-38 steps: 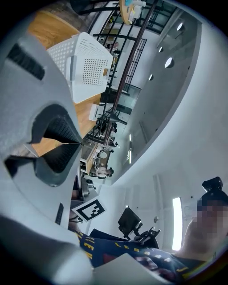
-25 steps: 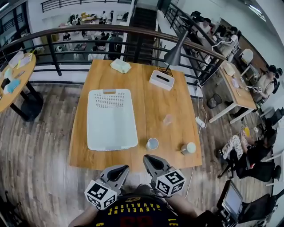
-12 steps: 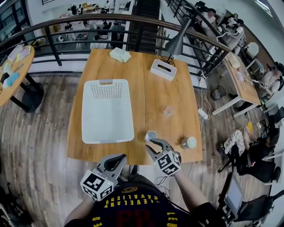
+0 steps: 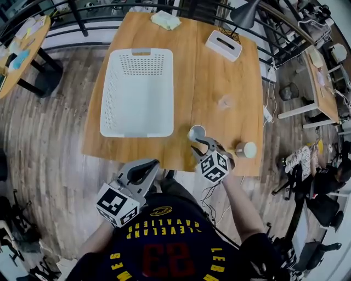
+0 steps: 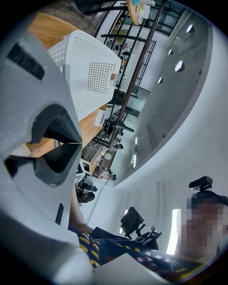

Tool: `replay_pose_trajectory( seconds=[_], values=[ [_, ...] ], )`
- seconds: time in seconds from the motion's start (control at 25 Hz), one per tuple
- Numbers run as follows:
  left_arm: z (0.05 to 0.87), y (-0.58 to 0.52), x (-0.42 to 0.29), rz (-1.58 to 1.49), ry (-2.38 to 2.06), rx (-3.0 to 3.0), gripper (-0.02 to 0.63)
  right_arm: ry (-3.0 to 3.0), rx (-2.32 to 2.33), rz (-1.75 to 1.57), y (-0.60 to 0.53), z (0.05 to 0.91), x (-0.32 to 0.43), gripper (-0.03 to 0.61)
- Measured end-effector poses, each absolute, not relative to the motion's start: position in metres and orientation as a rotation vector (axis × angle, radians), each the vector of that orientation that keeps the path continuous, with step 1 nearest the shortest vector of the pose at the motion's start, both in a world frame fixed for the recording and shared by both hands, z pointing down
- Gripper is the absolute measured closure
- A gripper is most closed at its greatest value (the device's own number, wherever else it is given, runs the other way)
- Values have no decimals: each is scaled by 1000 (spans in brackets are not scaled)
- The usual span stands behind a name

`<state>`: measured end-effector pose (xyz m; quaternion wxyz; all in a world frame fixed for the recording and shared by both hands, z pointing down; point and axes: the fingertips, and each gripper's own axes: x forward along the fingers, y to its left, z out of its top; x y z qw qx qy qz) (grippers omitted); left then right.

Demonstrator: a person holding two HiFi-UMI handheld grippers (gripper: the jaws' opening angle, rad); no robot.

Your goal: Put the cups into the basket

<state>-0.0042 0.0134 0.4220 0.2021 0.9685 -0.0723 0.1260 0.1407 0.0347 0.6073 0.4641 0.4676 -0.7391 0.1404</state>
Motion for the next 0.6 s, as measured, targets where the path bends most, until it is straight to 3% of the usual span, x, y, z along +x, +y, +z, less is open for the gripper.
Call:
replay_pose_trajectory(
  seconds=[0.6],
  values=[
    [419,15,-11,369,-314,2725,601,-1637,914,220,32,663,152,471]
  ],
)
